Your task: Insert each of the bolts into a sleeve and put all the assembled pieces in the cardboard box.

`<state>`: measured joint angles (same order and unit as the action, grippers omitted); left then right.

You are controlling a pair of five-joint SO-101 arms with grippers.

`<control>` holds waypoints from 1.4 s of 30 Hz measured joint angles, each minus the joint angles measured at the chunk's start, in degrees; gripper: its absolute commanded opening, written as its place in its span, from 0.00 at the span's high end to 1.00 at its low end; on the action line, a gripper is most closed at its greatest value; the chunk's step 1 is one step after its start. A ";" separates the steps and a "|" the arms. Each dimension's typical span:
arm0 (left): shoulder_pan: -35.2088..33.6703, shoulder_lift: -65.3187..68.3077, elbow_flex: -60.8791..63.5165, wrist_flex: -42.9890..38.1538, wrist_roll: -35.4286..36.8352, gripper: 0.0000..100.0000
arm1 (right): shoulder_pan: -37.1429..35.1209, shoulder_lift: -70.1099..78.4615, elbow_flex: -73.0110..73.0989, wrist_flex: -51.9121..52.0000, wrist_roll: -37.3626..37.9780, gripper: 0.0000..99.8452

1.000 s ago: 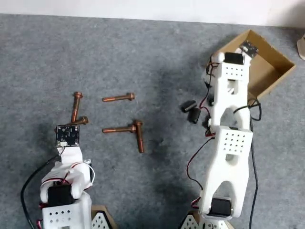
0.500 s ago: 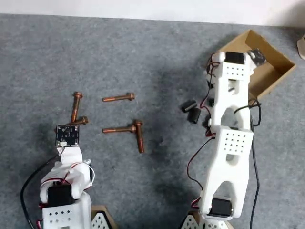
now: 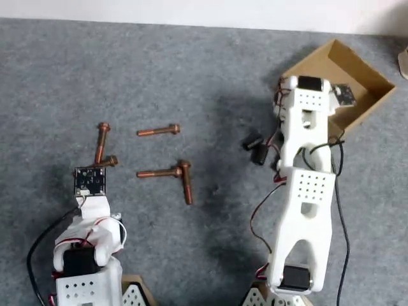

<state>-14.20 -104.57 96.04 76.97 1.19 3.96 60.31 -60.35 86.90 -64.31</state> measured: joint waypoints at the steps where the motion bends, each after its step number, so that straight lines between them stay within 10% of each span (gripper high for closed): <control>1: 0.00 0.00 0.00 0.00 0.00 0.99 | 0.44 0.26 -0.97 0.00 0.00 0.70; 42: 0.00 0.00 0.00 0.00 0.00 0.99 | -4.40 1.23 -5.45 3.43 2.81 0.79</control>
<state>-14.20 -104.57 96.04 76.97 1.19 -0.44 61.54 -65.80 90.33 -61.49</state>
